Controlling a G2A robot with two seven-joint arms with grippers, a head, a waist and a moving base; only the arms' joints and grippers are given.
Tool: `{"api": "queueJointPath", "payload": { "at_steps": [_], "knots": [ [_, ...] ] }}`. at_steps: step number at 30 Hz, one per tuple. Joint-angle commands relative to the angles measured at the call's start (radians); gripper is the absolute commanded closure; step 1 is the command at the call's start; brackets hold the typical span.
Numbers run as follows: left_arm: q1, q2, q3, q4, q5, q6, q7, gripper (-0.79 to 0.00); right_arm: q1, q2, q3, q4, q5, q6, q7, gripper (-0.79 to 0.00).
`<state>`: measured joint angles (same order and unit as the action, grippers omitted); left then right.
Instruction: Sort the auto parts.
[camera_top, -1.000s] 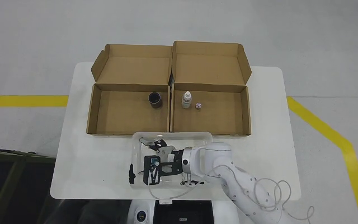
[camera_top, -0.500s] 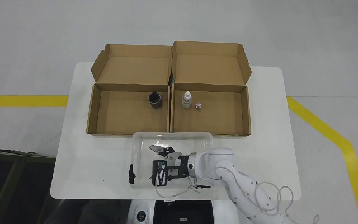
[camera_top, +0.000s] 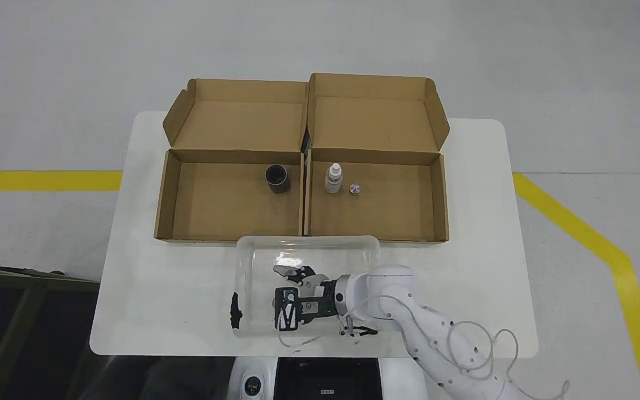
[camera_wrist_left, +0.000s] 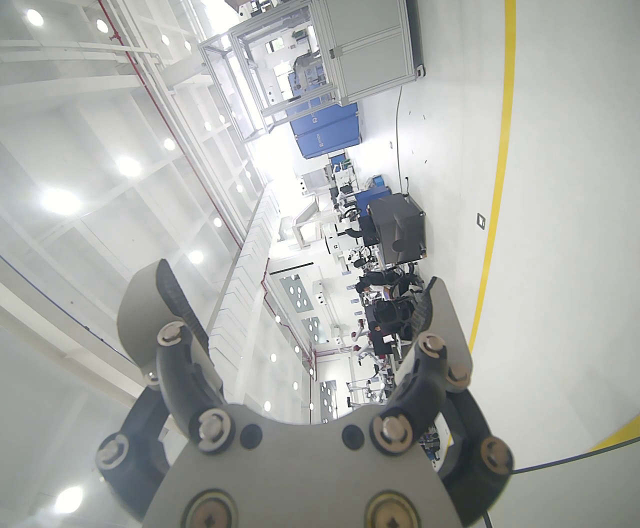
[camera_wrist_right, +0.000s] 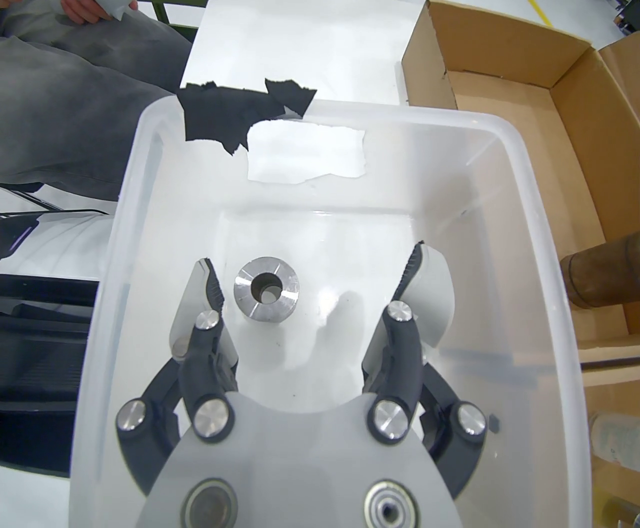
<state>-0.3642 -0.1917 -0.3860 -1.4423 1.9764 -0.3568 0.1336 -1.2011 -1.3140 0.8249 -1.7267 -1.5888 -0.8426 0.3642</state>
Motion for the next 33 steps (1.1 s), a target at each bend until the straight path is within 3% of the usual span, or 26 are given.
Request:
{"api": "queueJointPath", "payload": {
  "at_steps": [1, 7, 13, 33],
  "knots": [
    [0.0, 0.0, 0.0, 0.0, 0.0, 0.0, 0.0, -0.785, 0.004, -0.001, -0.011, 0.011, -0.001, 0.0, 0.0, -0.6],
    [0.0, 0.0, 0.0, 0.0, 0.0, 0.0, 0.0, -0.785, 0.016, -0.004, -0.041, 0.042, -0.002, 0.012, -0.007, -0.56],
    [0.0, 0.0, 0.0, 0.0, 0.0, 0.0, 0.0, -0.785, 0.027, -0.006, -0.048, 0.066, 0.018, 0.025, -0.016, -0.422],
    [0.0, 0.0, 0.0, 0.0, 0.0, 0.0, 0.0, -0.785, 0.032, 0.004, -0.063, 0.09, 0.015, 0.029, -0.015, -0.339]
  ]
}}
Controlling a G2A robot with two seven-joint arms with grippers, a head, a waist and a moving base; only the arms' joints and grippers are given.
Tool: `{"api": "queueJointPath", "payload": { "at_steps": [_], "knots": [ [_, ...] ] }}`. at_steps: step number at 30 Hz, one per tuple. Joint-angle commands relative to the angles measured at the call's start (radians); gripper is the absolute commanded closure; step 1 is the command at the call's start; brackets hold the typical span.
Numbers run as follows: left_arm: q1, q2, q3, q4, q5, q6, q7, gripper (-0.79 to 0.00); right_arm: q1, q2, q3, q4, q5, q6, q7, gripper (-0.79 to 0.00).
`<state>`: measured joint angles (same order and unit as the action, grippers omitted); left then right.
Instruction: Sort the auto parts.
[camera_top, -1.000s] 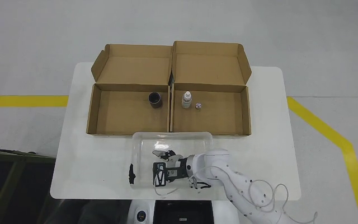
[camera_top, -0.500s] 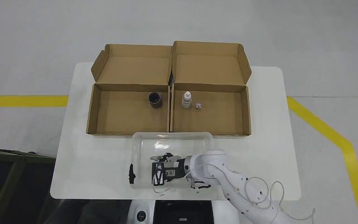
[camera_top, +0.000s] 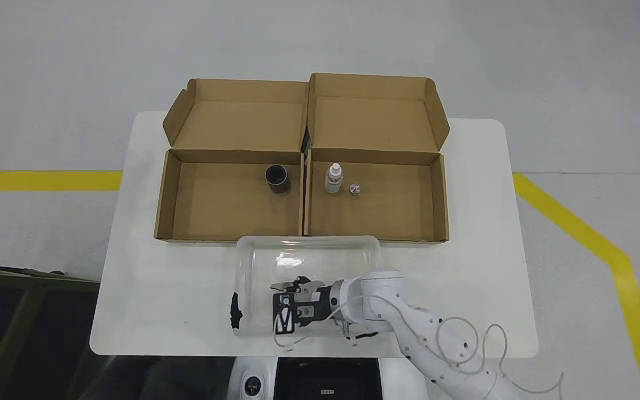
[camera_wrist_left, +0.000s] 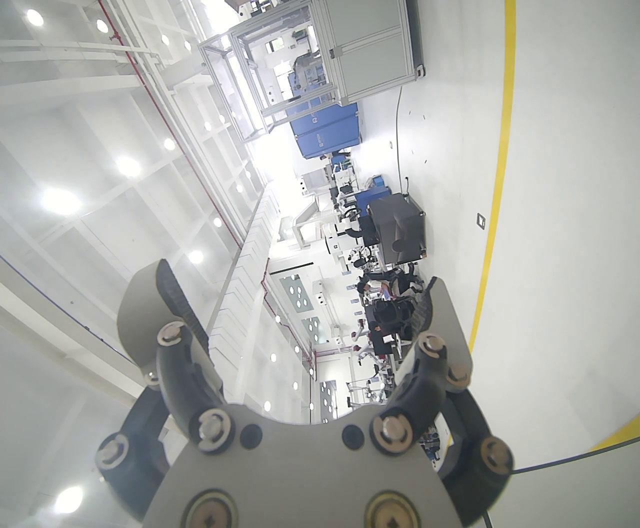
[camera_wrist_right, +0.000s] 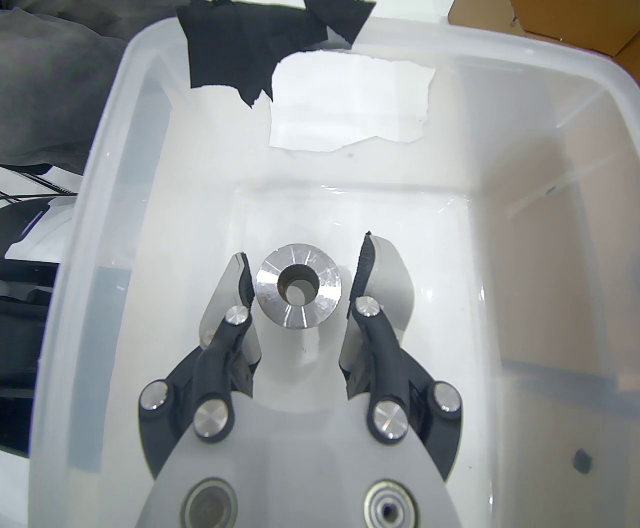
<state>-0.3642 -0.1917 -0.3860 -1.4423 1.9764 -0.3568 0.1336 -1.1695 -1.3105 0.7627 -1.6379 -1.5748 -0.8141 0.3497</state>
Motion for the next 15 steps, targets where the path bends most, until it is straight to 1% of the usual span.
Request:
{"api": "queueJointPath", "payload": {
  "at_steps": [1, 4, 6, 7, 15],
  "knots": [
    [0.0, 0.0, 0.0, 0.0, 0.0, 0.0, 0.0, -0.785, 0.001, 0.001, -0.001, 0.002, 0.0, 0.001, -0.001, -0.32],
    [0.0, 0.0, 0.0, 0.0, 0.0, 0.0, 0.0, -0.785, 0.003, 0.001, -0.003, 0.005, 0.006, -0.001, -0.002, -0.203],
    [0.0, 0.0, 0.0, 0.0, 0.0, 0.0, 0.0, -0.785, 0.005, 0.002, -0.004, 0.005, 0.013, -0.003, -0.003, -0.037],
    [0.0, 0.0, 0.0, 0.0, 0.0, 0.0, 0.0, -0.785, 0.006, 0.002, -0.004, 0.003, 0.017, -0.004, -0.006, 0.0],
    [0.0, 0.0, 0.0, 0.0, 0.0, 0.0, 0.0, -0.785, 0.009, 0.01, 0.028, -0.042, 0.071, -0.019, -0.031, 0.0]
  ]
}}
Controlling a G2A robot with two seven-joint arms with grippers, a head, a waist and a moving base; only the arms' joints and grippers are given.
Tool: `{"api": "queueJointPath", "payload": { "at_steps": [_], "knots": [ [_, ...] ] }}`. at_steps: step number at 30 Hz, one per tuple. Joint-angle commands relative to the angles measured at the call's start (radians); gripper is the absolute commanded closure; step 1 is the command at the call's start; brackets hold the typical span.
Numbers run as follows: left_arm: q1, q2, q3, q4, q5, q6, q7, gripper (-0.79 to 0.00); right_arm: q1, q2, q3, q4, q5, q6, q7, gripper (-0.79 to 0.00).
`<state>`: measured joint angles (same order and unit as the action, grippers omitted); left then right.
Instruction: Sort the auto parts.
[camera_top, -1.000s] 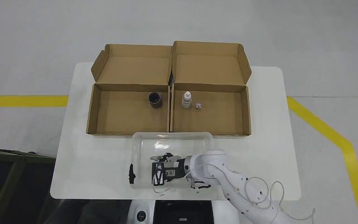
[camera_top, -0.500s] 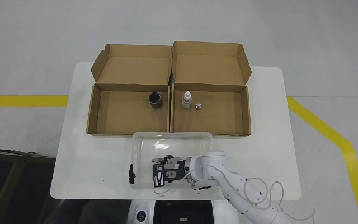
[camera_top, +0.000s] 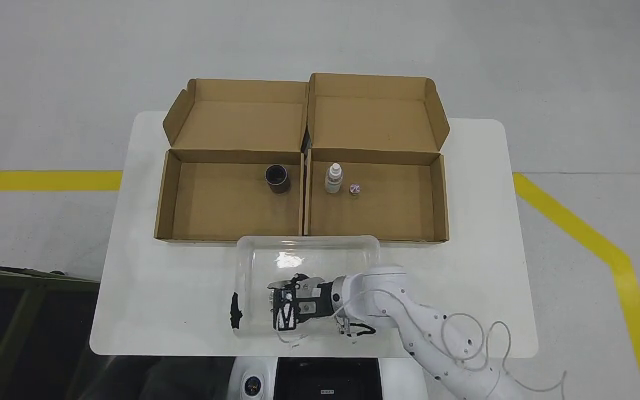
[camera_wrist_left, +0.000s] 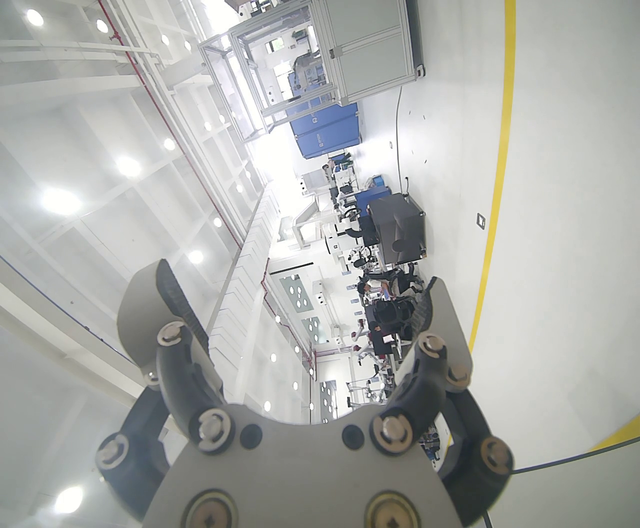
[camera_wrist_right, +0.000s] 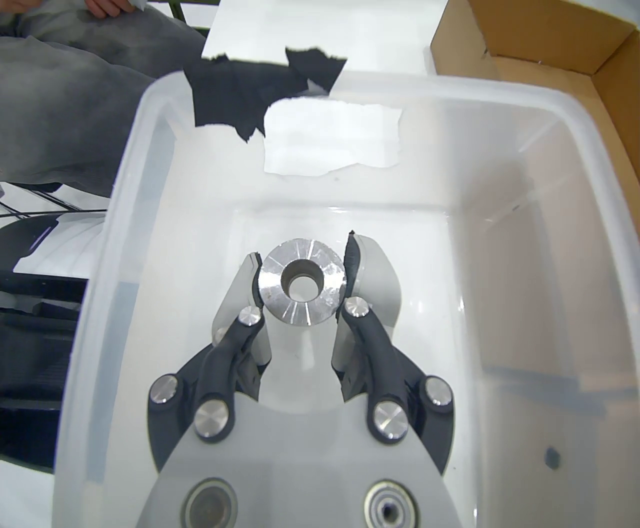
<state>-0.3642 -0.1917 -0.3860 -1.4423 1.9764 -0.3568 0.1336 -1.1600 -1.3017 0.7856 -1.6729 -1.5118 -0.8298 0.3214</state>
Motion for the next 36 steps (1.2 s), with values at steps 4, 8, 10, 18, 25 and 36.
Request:
{"api": "queueJointPath", "payload": {
  "at_steps": [4, 8, 10, 18, 25, 36],
  "knots": [
    [0.0, 0.0, 0.0, 0.0, 0.0, 0.0, 0.0, -0.785, -0.006, 0.008, 0.032, -0.041, 0.049, -0.011, -0.027, 0.0],
    [0.0, 0.0, 0.0, 0.0, 0.0, 0.0, 0.0, -0.785, -0.018, 0.015, 0.057, -0.085, 0.071, -0.016, -0.051, 0.0],
    [0.0, 0.0, 0.0, 0.0, 0.0, 0.0, 0.0, -0.785, -0.026, 0.019, 0.072, -0.111, 0.08, -0.009, -0.066, 0.0],
    [0.0, 0.0, 0.0, 0.0, 0.0, 0.0, 0.0, -0.785, -0.041, 0.03, 0.127, -0.184, 0.138, 0.013, -0.127, 0.0],
    [0.0, 0.0, 0.0, 0.0, 0.0, 0.0, 0.0, -0.785, -0.036, 0.035, 0.172, -0.197, 0.199, 0.047, -0.18, 0.0],
    [0.0, 0.0, 0.0, 0.0, 0.0, 0.0, 0.0, -0.785, -0.013, 0.037, 0.214, -0.198, 0.247, 0.107, -0.222, 0.0]
  ]
}}
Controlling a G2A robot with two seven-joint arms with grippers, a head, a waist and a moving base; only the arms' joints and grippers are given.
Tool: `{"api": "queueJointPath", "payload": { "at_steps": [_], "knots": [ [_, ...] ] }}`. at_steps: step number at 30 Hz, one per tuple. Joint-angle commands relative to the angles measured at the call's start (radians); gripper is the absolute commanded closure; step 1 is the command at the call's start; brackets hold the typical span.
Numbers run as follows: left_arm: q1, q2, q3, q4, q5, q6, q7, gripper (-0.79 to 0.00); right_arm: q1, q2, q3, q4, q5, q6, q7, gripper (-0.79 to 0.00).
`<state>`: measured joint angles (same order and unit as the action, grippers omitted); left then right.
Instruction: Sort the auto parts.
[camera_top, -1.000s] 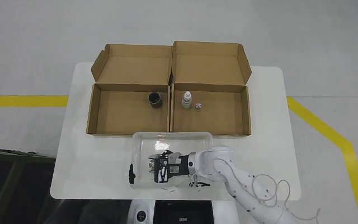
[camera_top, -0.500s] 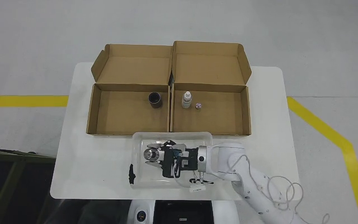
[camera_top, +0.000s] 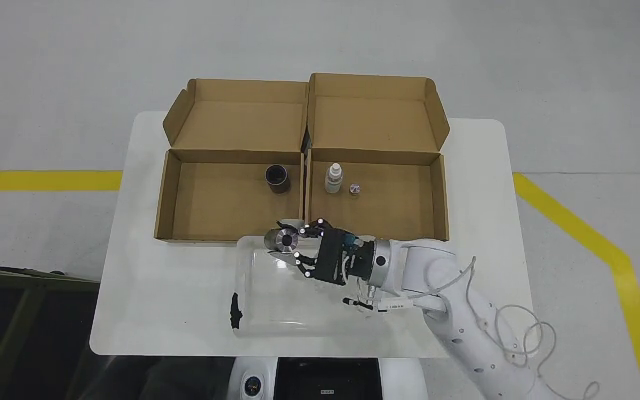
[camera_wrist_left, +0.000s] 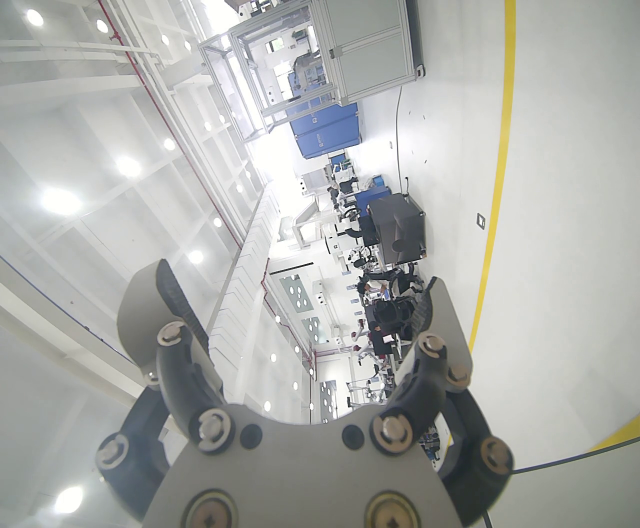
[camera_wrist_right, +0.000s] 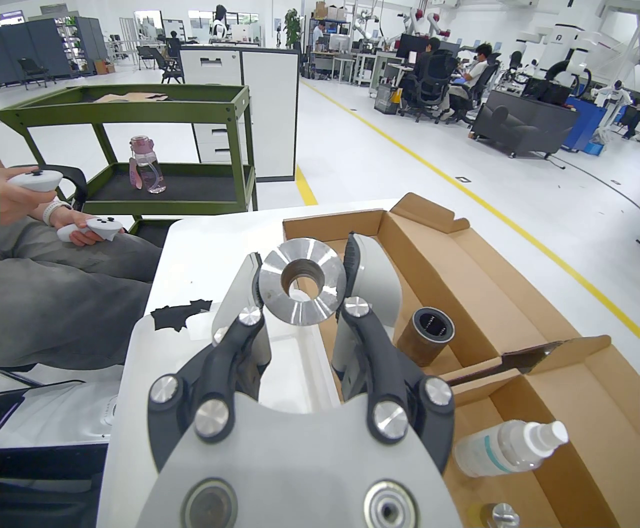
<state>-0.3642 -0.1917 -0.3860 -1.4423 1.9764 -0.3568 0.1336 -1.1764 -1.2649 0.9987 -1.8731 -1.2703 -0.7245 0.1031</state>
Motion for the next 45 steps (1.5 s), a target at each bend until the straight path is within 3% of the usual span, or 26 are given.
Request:
{"api": "queueJointPath", "payload": {
  "at_steps": [1, 29, 45],
  "knots": [
    [0.0, 0.0, 0.0, 0.0, 0.0, 0.0, 0.0, -0.785, 0.007, 0.0, 0.002, 0.004, 0.008, 0.005, -0.005, 0.0],
    [0.0, 0.0, 0.0, 0.0, 0.0, 0.0, 0.0, -0.785, 0.195, -0.035, -0.072, 0.166, 0.05, 0.079, -0.053, 0.0],
    [0.0, 0.0, 0.0, 0.0, 0.0, 0.0, 0.0, -0.785, 0.319, -0.074, -0.178, 0.345, 0.015, 0.113, 0.044, 0.0]
  ]
}}
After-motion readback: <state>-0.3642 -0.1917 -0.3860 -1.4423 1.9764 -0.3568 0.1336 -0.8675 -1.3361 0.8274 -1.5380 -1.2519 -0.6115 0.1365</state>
